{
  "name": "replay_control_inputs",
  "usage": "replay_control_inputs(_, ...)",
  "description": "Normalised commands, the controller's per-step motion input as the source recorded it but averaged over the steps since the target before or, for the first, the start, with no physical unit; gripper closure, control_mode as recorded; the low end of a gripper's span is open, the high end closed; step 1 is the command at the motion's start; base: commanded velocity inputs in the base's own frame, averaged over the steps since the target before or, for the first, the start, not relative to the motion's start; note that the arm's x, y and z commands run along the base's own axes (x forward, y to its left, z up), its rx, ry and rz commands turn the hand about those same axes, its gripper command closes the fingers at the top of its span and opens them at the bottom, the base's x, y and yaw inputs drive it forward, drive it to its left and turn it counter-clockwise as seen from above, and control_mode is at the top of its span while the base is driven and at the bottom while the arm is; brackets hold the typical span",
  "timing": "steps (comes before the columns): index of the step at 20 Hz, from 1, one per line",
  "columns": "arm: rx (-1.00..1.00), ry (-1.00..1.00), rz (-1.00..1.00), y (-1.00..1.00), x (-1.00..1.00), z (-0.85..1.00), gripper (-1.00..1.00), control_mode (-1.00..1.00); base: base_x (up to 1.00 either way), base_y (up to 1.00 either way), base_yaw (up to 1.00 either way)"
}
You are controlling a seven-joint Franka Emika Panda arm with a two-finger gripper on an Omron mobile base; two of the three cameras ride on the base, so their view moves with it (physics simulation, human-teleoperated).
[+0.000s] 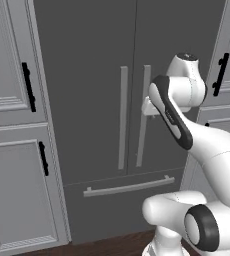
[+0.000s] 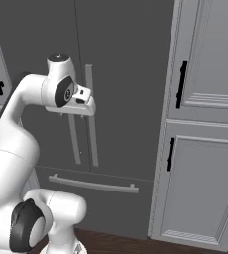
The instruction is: Take the strawberry from the fridge and place it on top of the pancake, located on the dining counter.
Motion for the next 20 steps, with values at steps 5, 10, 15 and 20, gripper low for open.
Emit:
replay_control_inputs(5,0.00,0.00,0.00,0.00,0.00,0.00,-1.00,1.00,-0.10,0.28,-0.03)
replay_control_inputs(10,0.00,0.00,0.00,0.00,0.00,0.00,-1.00,1.00,-0.32,0.09,0.00)
replay_control_inputs(15,0.00,0.00,0.00,0.00,0.00,0.00,-1.00,1.00,-0.43,0.00,0.00)
replay_control_inputs(20,-0.01,0.00,0.01,0.00,0.05,-0.04,-1.00,-1.00,-0.08,0.00,0.00)
